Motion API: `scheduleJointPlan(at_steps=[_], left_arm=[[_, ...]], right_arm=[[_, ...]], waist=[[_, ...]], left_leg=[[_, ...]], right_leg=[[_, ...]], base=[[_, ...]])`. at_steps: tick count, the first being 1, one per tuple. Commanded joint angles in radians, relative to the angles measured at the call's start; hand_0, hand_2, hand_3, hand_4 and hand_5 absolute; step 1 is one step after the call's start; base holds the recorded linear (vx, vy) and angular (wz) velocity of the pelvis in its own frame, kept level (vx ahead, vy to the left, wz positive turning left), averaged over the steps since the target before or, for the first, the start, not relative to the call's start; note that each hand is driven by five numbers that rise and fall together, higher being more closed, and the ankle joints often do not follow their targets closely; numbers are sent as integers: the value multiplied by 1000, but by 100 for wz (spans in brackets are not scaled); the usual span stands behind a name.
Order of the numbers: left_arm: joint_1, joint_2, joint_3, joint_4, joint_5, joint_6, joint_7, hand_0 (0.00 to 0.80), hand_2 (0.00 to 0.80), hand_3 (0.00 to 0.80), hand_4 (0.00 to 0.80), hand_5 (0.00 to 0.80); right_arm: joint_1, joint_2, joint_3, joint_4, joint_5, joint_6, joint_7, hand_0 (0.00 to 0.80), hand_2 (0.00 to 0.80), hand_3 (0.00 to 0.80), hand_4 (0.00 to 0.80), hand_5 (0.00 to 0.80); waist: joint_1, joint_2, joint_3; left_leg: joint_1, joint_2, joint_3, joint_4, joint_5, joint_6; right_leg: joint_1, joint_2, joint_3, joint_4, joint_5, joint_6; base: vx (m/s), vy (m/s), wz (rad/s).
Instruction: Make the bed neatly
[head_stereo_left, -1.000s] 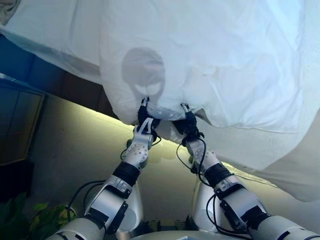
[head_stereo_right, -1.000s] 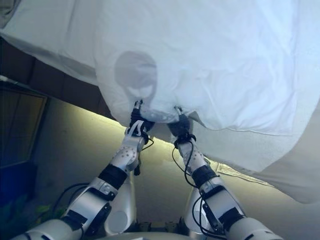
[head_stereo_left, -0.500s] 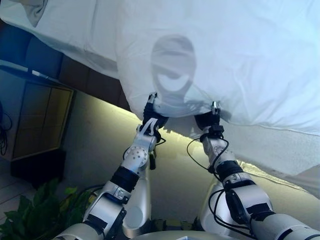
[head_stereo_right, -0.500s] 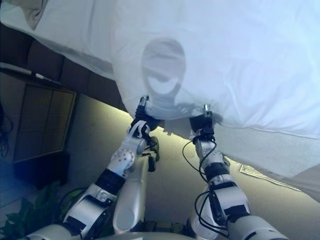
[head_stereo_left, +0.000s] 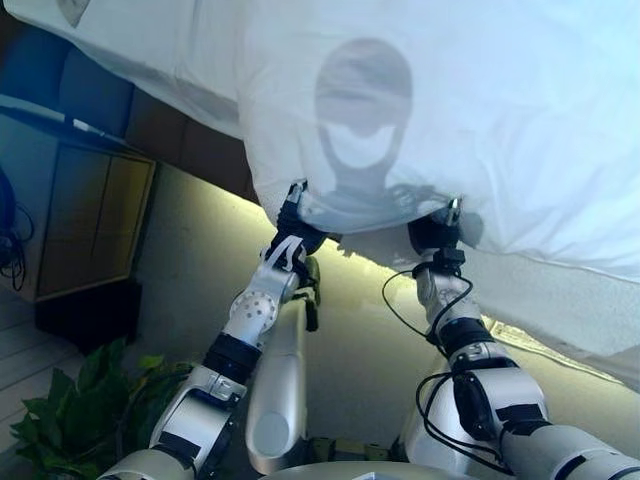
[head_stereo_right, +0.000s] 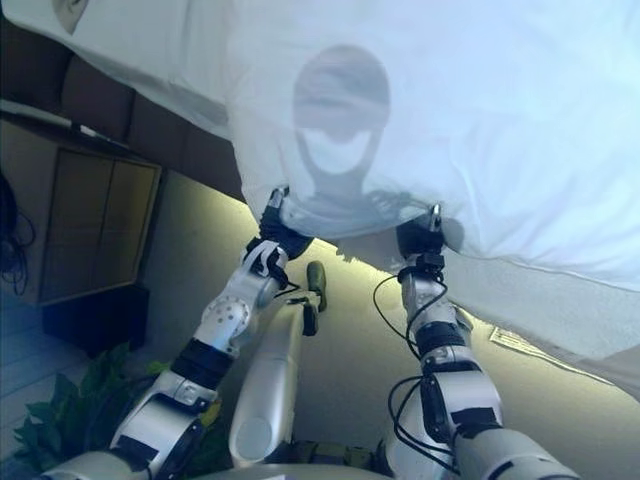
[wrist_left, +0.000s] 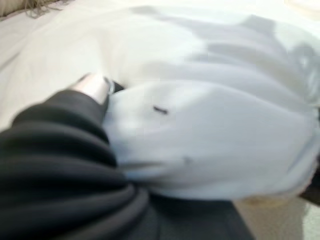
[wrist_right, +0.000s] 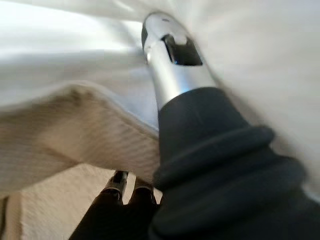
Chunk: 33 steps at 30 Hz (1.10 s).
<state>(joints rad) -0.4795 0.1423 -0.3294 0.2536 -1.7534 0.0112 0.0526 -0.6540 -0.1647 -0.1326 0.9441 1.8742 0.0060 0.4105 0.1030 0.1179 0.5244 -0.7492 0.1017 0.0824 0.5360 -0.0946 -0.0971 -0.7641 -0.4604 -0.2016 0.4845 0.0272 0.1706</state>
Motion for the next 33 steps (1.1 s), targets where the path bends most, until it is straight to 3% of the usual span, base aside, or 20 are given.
scheduleJointPlan(at_steps=[1,14,19,22,28,33], left_arm=[[35,130,170,-114,-66,-49,-59,800,800,800,800,800],[-3,167,216,-76,-54,-45,-91,800,800,800,800,800],[-12,193,238,-61,-75,-33,-109,800,800,800,800,800],[-18,205,264,-57,-70,-24,-115,800,800,800,800,800],[-31,231,323,-44,17,-30,-112,800,800,800,800,800],[-30,244,374,5,79,-13,-139,800,800,800,800,800]], right_arm=[[24,-183,-246,19,98,-62,43,0,0,0,0,0],[90,-172,-340,19,98,-113,-6,0,0,0,0,0],[107,-196,-407,44,98,-139,-86,0,0,0,0,0],[126,-212,-433,81,98,-111,-95,0,0,0,0,0],[143,-228,-445,115,98,-43,-37,0,0,0,0,0],[121,-249,-434,52,98,-65,-53,0,0,0,0,0]], waist=[[3,32,-4],[-10,-17,-4],[-13,-31,-4],[-13,-41,-4],[-14,-44,-4],[-20,-21,-4]], left_leg=[[-67,21,-40,-47,175,-43],[-80,35,-43,-47,169,-50],[-89,39,-48,-46,167,-52],[-87,45,-48,-53,169,-56],[-81,53,-47,-58,168,-59],[-61,47,-35,-68,169,-61]], right_leg=[[57,-57,58,-97,145,70],[74,-33,50,-130,151,71],[72,-19,50,-131,146,72],[79,-12,48,-141,145,72],[83,-7,49,-145,141,66],[85,-12,57,-142,137,61]], base=[[9,-101,3],[0,-51,-2],[1,-62,-3],[5,-53,-4],[9,-13,-6],[14,89,-7]])
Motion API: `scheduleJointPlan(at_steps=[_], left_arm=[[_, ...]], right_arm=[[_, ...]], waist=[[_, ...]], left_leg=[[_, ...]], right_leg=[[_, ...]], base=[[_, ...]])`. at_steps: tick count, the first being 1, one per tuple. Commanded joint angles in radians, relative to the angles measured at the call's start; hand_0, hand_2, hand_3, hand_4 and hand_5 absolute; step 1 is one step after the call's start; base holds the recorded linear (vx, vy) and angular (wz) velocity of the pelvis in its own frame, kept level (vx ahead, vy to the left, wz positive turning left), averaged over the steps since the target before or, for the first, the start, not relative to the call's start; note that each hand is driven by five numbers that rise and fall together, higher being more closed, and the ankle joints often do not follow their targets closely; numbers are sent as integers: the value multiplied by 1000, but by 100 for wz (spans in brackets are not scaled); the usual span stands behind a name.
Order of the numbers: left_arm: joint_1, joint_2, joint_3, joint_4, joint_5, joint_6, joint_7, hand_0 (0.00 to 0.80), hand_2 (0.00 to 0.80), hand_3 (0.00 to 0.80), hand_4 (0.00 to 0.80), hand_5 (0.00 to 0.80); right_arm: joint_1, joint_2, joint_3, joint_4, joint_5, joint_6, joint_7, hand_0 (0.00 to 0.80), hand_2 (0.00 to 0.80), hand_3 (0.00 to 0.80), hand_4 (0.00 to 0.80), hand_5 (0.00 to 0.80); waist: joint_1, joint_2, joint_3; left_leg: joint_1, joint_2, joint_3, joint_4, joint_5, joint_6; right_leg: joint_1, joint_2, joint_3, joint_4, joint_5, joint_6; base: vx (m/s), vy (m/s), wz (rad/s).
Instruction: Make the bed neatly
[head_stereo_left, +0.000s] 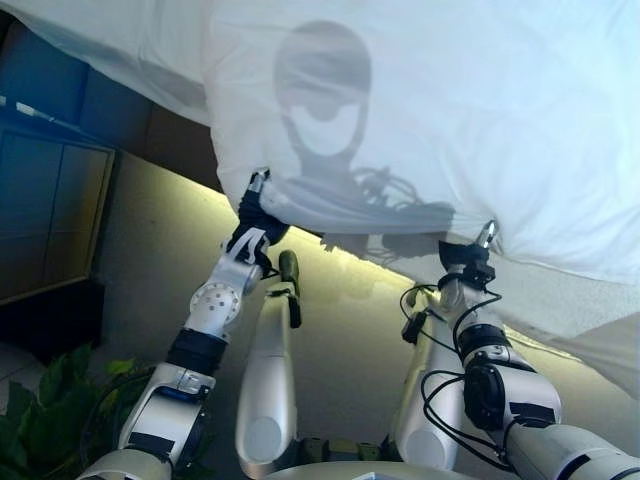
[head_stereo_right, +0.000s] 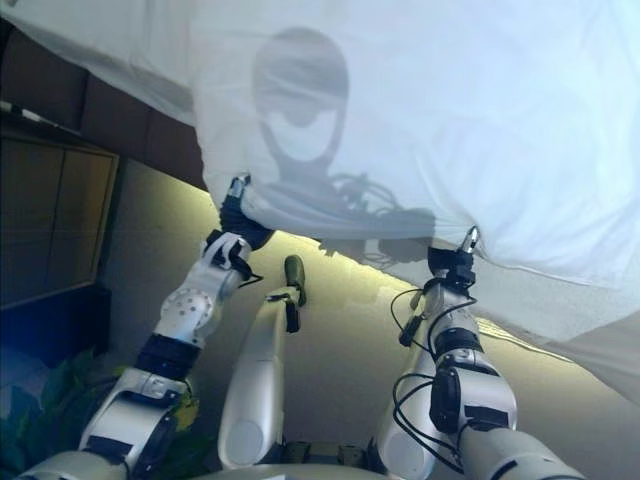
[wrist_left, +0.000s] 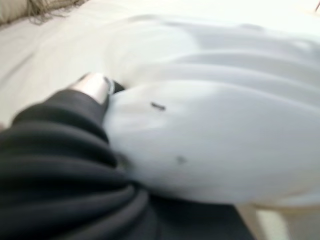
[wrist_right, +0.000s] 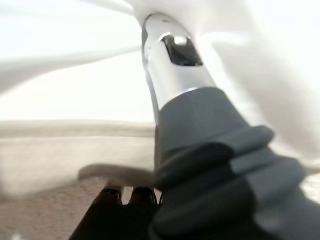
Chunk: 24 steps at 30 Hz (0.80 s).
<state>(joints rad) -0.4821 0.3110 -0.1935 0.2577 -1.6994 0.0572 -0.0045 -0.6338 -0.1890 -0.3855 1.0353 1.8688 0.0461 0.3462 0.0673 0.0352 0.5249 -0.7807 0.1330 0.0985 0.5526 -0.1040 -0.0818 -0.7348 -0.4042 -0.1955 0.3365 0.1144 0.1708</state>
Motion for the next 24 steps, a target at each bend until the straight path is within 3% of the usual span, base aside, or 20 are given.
scheduleJointPlan(at_steps=[1,10,22,23,24], left_arm=[[-23,78,246,11,28,-56,-89,800,800,800,800,800],[-13,96,361,143,-14,-51,-127,800,800,800,800,800],[-60,95,400,166,-18,-53,-143,800,800,800,800,800],[-61,96,399,164,-18,-53,-142,800,800,800,800,800],[-60,96,395,159,-17,-53,-143,800,800,800,800,800]], right_arm=[[97,-231,-178,-53,103,-114,4,0,0,0,0,0],[64,-287,-137,-138,103,-167,-57,0,0,0,0,0],[24,-371,-49,-119,103,-235,-87,0,0,0,0,0],[23,-378,-45,-116,103,-239,-81,60,60,60,60,60],[26,-386,-40,-113,103,-245,-77,587,587,587,587,587]], waist=[[15,66,-5],[9,103,-5],[9,121,-5],[8,123,-5],[8,123,-5]], left_leg=[[-27,14,-50,-85,179,-76],[-11,9,-34,-90,179,-78],[-14,4,-23,-99,184,-80],[-15,3,-23,-97,183,-80],[-16,2,-24,-96,182,-80]], right_leg=[[56,-70,54,7,49,60],[42,-82,71,26,38,50],[25,-101,73,22,45,49],[23,-101,73,24,44,49],[22,-102,74,25,45,49]], base=[[14,95,-10],[0,82,-4],[-13,23,0],[0,0,0],[0,0,0]])
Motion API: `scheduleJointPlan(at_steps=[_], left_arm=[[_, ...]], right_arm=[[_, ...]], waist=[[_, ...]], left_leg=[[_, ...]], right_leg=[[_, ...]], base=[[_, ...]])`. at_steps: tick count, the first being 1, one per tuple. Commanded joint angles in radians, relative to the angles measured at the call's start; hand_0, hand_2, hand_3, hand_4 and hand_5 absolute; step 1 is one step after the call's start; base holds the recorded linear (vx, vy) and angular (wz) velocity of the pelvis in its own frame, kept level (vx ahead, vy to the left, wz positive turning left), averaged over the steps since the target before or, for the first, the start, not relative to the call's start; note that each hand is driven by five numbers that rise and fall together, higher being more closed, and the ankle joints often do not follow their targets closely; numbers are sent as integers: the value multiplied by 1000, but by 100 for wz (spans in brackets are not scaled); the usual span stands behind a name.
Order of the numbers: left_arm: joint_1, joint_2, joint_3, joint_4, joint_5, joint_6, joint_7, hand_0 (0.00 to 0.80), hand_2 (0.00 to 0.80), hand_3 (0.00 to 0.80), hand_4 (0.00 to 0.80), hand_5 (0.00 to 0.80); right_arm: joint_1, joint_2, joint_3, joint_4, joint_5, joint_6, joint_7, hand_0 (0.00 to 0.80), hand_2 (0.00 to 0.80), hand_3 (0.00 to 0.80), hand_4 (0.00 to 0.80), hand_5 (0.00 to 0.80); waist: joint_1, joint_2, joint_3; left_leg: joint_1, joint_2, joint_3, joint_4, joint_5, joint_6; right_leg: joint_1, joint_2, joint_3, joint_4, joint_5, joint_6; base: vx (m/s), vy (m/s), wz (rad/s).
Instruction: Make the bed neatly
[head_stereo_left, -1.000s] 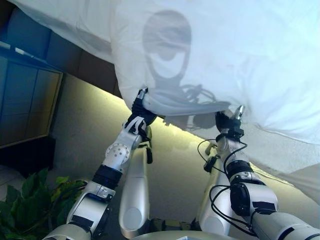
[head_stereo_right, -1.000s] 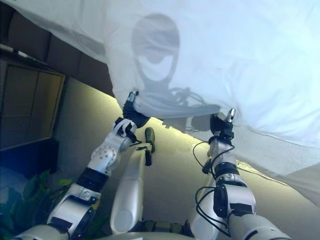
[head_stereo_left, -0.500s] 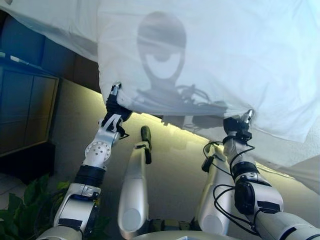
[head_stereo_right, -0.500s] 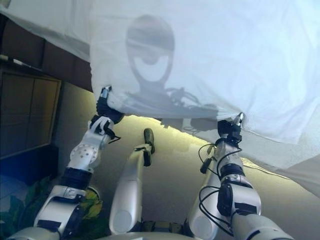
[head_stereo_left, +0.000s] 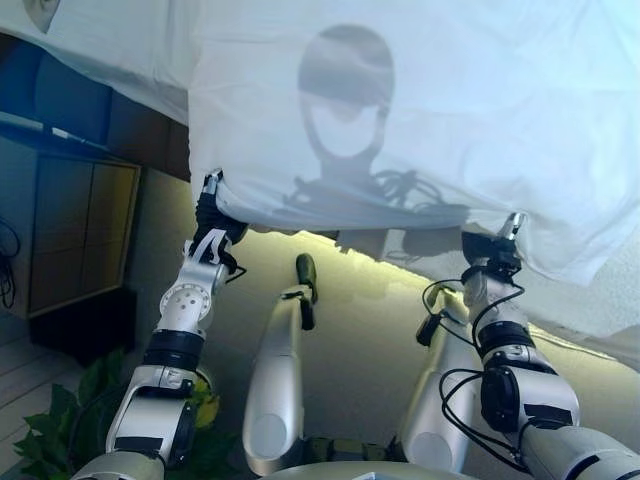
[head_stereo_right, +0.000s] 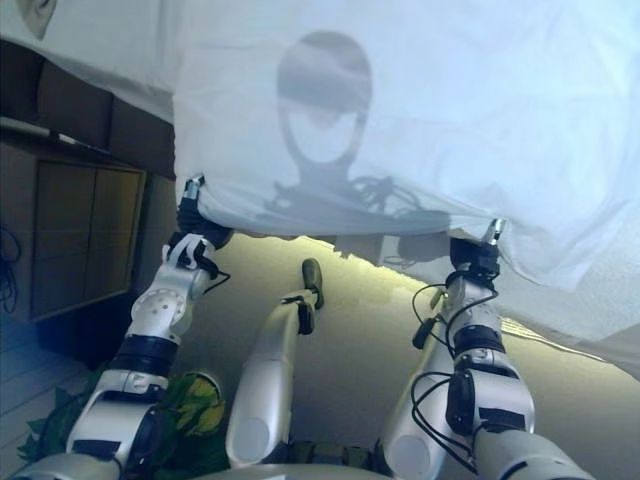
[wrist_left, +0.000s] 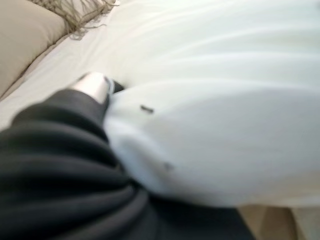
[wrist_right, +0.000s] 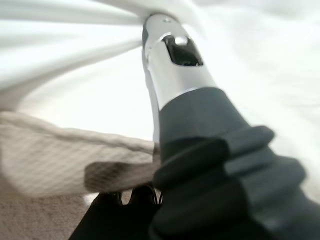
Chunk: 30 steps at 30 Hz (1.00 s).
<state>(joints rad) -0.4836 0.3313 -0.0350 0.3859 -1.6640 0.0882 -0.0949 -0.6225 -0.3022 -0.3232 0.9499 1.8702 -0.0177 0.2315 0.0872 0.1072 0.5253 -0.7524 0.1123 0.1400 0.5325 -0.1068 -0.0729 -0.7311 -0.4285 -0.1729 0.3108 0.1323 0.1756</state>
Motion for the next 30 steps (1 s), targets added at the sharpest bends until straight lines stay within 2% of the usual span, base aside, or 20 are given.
scheduleJointPlan(at_steps=[1,11,20,22,30], left_arm=[[-58,77,233,24,-56,-83,-51,800,800,800,800,800],[-115,90,197,19,-30,-77,-40,800,800,800,800,800],[-106,65,160,-2,39,-139,5,800,800,800,800,800],[-103,55,150,11,52,-159,22,800,800,800,800,800],[-74,47,133,91,35,-202,28,800,800,800,800,800]], right_arm=[[19,-280,-97,-27,102,-185,40,800,800,800,800,800],[19,-276,-35,11,57,-168,66,800,800,800,800,800],[122,-139,50,-65,-95,-187,127,800,800,800,800,800],[144,-104,88,-101,-171,-213,122,800,800,800,800,800],[270,-24,216,-271,-298,-232,102,800,800,800,800,800]], waist=[[-11,50,-5],[-2,4,-5],[-13,-44,-5],[-18,-57,-5],[-58,-101,-20]], left_leg=[[-45,22,-67,-75,185,-88],[-60,32,-86,-77,189,-87],[-26,49,-90,-85,191,-85],[-2,54,-88,-88,189,-85],[124,76,-68,-121,187,-85]], right_leg=[[19,-78,52,52,28,45],[32,-63,31,41,31,47],[92,-41,16,24,31,44],[122,-36,11,14,31,44],[261,-13,11,-36,29,39]], base=[[0,0,0],[-11,-68,2],[-1,-9,3],[0,0,0],[7,69,-7]])
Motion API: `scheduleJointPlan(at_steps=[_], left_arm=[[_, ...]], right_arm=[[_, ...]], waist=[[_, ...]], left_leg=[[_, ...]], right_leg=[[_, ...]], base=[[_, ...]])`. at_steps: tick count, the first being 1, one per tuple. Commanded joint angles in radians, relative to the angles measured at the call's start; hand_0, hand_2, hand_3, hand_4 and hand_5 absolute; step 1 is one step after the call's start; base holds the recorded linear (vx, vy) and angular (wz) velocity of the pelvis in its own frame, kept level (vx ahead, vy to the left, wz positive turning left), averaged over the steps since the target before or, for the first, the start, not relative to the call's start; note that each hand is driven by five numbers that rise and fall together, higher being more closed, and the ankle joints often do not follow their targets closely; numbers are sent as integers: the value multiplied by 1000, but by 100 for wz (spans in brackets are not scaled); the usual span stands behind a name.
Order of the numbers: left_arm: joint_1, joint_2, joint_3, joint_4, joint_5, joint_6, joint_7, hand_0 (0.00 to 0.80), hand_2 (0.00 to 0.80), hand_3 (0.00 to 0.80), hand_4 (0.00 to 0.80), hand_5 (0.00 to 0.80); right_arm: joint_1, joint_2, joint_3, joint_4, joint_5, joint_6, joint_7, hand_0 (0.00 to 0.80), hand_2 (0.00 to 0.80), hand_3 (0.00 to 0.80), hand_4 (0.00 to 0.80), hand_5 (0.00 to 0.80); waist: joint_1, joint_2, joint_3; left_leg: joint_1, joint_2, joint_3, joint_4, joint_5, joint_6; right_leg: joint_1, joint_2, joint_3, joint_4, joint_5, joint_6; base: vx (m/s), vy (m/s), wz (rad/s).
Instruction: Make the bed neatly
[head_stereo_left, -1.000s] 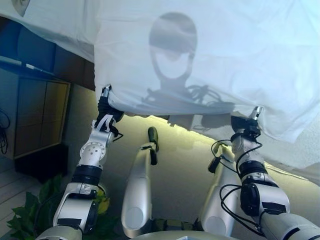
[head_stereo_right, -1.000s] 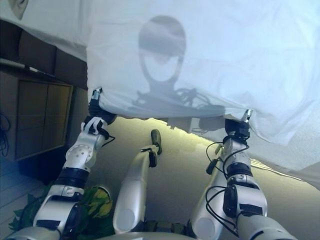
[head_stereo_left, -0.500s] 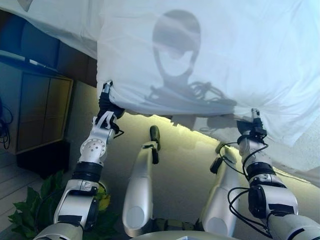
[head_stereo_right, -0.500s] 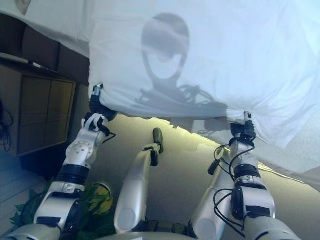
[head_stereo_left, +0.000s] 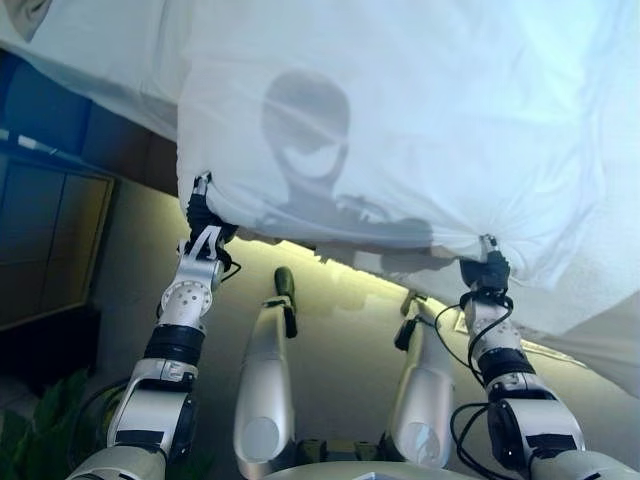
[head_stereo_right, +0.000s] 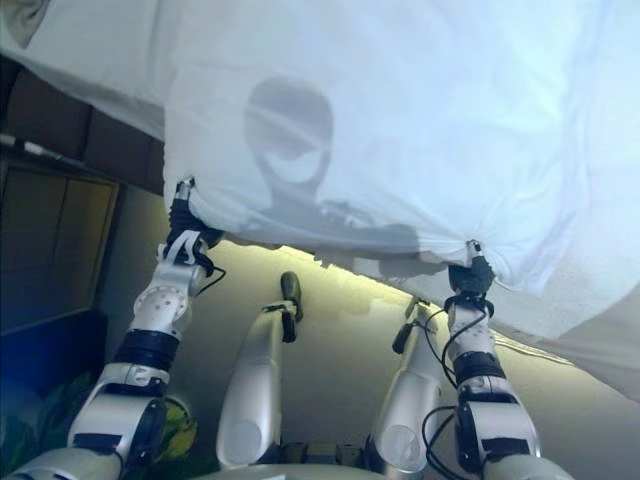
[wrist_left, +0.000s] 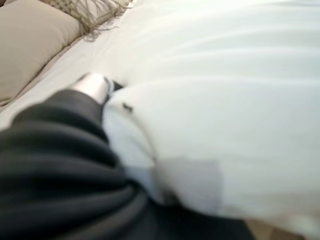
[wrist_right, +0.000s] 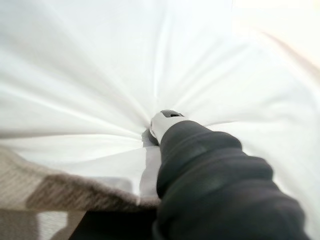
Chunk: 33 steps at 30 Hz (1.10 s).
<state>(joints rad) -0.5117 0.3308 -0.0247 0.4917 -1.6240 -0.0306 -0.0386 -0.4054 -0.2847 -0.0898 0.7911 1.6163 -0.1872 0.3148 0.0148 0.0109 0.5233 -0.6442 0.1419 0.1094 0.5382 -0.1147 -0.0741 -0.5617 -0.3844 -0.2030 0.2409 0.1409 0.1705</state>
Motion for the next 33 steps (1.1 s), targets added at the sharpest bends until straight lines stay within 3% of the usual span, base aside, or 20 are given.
scheduleJointPlan(at_steps=[1,5,11,22,27,29,30,31,33], left_arm=[[-30,41,124,-5,5,-82,-34,800,800,800,800,800],[4,31,118,45,30,-85,-59,800,800,800,800,800],[20,10,98,85,121,-87,-83,800,800,800,800,800],[16,5,63,145,168,-28,-73,800,800,800,800,800],[120,-28,70,167,167,-15,-98,800,800,800,800,800],[129,-29,71,163,168,-17,-97,800,800,800,800,800],[159,-33,76,152,185,-26,-99,800,800,800,800,800],[174,-35,81,145,205,-31,-96,800,800,800,800,800],[184,-33,81,148,231,-39,-94,800,800,800,800,800]], right_arm=[[77,-34,-7,-137,-44,-62,15,800,800,800,800,800],[150,-36,-4,-173,-76,-65,10,800,800,800,800,800],[204,-46,-6,-166,-111,-89,-38,800,800,800,800,800],[96,-43,-19,-74,-104,-88,-109,800,800,800,800,800],[149,-19,-19,-109,-221,-59,-156,800,800,800,800,800],[152,-16,-16,-113,-226,-59,-158,800,800,800,800,800],[168,-5,-5,-125,-238,-60,-158,800,800,800,800,800],[189,12,7,-142,-224,-68,-156,800,800,800,800,800],[233,40,40,-155,-195,-90,-139,800,800,800,800,800]], waist=[[9,-9,-32],[-10,-14,-66],[-13,-20,-110],[16,-21,-155],[1,5,-192],[1,2,-196],[2,15,-197],[4,25,-201],[9,25,-216]], left_leg=[[36,52,-33,-138,197,-84],[104,60,-18,-196,210,-85],[170,42,-19,-272,235,-76],[222,2,-38,-145,112,-63],[339,-55,-25,-130,34,-15],[348,-63,-18,-146,45,-9],[379,-71,-2,-168,38,15],[391,-85,13,-204,56,45],[393,-111,21,-265,100,76]], right_leg=[[111,-53,43,26,18,44],[166,-46,48,4,10,47],[225,-48,41,-41,23,47],[339,-98,28,-104,66,52],[370,-137,63,-82,90,56],[362,-140,64,-76,98,55],[345,-111,54,3,78,47],[308,-51,51,118,18,31],[265,78,9,225,-62,13]], base=[[33,92,-7],[34,125,-8],[7,84,2],[19,40,2],[191,223,-7],[67,141,-15],[41,259,-4],[28,309,-16],[-33,125,-30]])
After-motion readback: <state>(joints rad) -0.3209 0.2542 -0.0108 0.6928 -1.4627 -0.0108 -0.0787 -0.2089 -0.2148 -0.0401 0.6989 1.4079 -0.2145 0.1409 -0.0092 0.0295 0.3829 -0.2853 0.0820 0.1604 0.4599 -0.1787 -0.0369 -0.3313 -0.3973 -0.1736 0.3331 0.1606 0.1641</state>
